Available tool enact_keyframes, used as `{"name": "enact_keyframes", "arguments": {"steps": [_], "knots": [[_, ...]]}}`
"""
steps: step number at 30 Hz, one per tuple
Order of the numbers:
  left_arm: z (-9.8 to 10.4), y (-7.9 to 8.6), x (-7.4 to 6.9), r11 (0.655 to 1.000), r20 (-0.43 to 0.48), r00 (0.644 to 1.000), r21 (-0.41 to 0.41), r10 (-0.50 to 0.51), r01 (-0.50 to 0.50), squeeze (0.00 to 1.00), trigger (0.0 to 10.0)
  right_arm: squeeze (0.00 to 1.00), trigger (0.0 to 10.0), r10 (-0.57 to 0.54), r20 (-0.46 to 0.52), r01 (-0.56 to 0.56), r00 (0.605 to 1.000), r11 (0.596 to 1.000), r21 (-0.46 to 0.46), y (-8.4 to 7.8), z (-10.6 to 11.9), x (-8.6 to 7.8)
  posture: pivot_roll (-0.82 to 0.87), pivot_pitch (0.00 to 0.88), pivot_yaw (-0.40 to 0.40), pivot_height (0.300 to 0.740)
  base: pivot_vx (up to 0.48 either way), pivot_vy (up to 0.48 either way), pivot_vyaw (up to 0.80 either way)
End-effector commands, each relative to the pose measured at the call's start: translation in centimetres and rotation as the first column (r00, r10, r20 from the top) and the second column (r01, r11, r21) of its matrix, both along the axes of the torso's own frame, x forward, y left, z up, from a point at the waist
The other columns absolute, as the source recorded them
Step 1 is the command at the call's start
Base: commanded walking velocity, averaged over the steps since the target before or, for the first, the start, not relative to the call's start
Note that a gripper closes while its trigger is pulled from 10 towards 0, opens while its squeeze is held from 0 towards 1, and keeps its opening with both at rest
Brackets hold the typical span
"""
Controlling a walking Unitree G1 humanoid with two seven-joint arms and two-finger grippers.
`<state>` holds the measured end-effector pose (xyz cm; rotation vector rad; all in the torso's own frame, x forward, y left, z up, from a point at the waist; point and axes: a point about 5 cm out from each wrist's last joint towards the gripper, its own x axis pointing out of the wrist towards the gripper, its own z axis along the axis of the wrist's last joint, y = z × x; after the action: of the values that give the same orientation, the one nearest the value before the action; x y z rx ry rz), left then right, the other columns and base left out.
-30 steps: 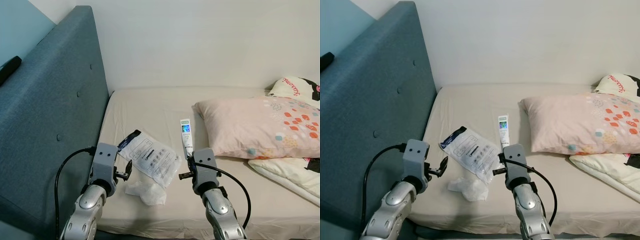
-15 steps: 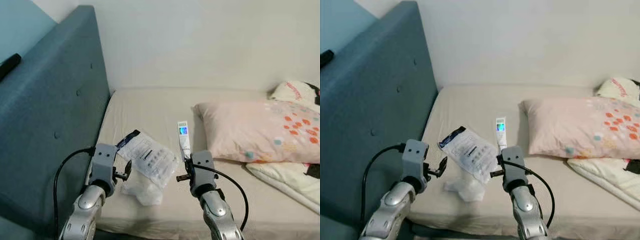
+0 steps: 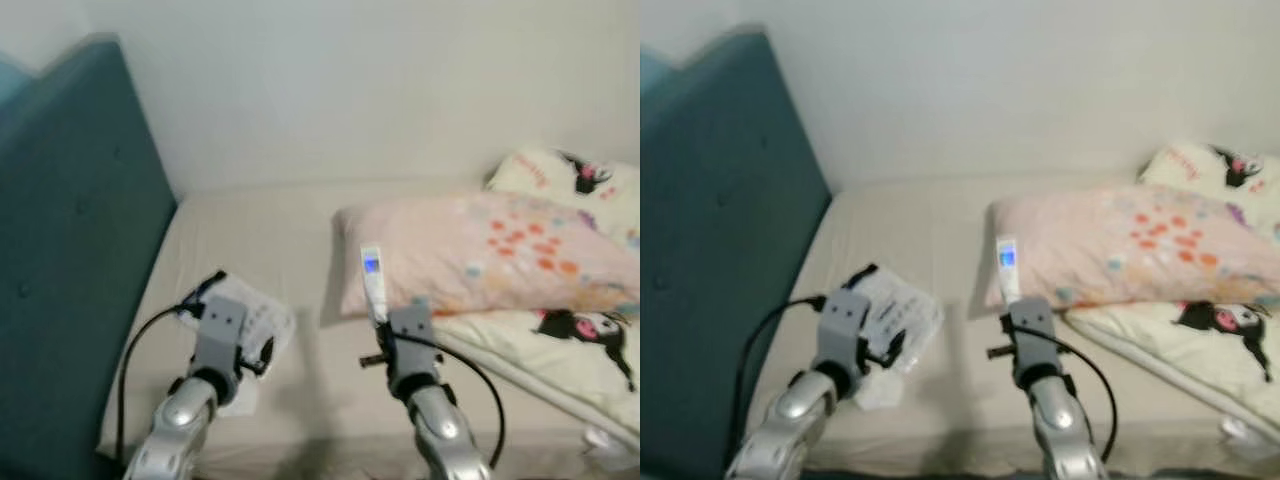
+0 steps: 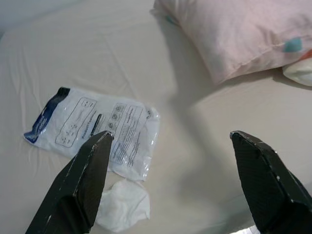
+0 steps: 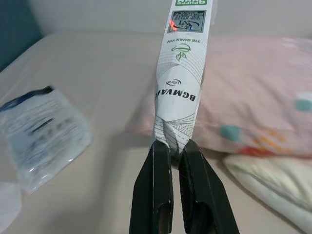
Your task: Clean up the room
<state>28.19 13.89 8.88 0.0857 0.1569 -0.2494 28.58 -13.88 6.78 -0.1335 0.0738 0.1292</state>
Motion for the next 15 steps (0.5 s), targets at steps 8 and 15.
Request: {"name": "enact_keyframes", "arguments": {"steps": [8, 15], "knots": [[-0.59, 0.88, 0.06, 0.998, -0.034, 0.999, 0.041, 0.042, -0.041, 0.0, 10.0, 0.0, 10.0, 0.019, -0.026, -0.019, 0.999, 1.0, 0.021, 0.77, -0.49, -0.24, 0.03, 0.138, 0.001, 0.732, 0.0, 0.035, 0.0], [-0.45, 0.88, -0.02, 0.998, -0.012, 0.999, 0.034, 0.047, -0.046, 0.0, 10.0, 0.0, 10.0, 0.025, -0.027, -0.024, 0.999, 1.0, 0.018, 0.87, -0.54, -0.23, 0.03, 0.135, 0.001, 0.732, 0.0, 0.0, 0.0]]}}
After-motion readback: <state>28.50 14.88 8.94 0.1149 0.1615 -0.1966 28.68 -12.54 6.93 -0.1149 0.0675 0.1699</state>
